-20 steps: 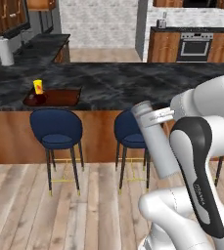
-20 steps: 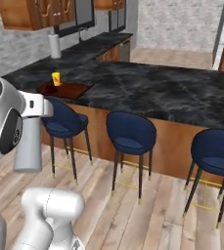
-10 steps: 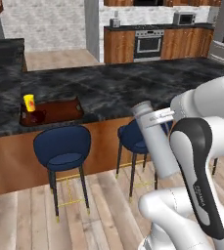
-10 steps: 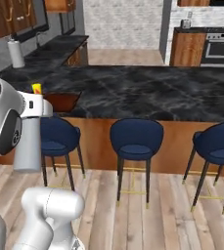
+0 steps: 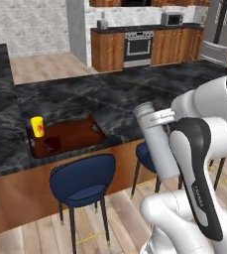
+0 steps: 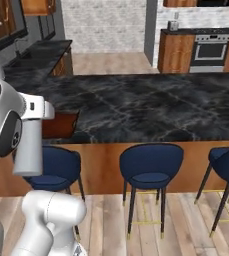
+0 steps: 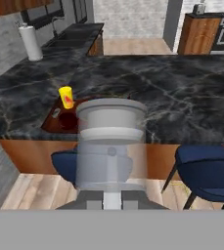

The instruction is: There is a tray on the dining counter. Grab the cup, mug, and pitcher and place them on the tray. The pitcher may be placed next to the tray if it cannot fit the tray.

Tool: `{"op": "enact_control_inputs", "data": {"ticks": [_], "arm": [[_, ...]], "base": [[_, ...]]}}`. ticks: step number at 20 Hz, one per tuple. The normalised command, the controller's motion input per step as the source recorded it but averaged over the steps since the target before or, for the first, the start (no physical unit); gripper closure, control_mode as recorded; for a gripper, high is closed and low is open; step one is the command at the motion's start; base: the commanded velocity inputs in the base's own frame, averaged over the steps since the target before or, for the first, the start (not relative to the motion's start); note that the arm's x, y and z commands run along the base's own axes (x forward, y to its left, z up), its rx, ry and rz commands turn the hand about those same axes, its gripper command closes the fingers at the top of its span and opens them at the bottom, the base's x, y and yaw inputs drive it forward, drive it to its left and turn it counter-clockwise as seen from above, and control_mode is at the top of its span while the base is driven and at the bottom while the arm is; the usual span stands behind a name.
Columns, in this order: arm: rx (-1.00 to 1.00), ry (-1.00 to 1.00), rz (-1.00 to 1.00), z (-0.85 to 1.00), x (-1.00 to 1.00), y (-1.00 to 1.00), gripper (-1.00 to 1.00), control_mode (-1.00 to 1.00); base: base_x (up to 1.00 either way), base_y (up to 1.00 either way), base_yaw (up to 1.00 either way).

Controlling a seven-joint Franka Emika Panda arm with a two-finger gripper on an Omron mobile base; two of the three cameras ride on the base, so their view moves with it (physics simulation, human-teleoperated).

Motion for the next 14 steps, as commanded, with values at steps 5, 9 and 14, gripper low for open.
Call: {"op": "enact_control_inputs", "data": {"ticks": [5, 9, 14], "arm": [[0.0, 0.0, 0.0, 0.0, 0.0, 0.0, 1.0, 1.0], [0.0, 0.0, 0.0, 0.0, 0.0, 0.0, 1.0, 1.0], [0.0, 0.0, 0.0, 0.0, 0.0, 0.0, 1.0, 1.0]], "base": [[0.8, 0.28, 0.0], [0.74, 0.37, 0.0], [0.67, 0.3, 0.03]]}}
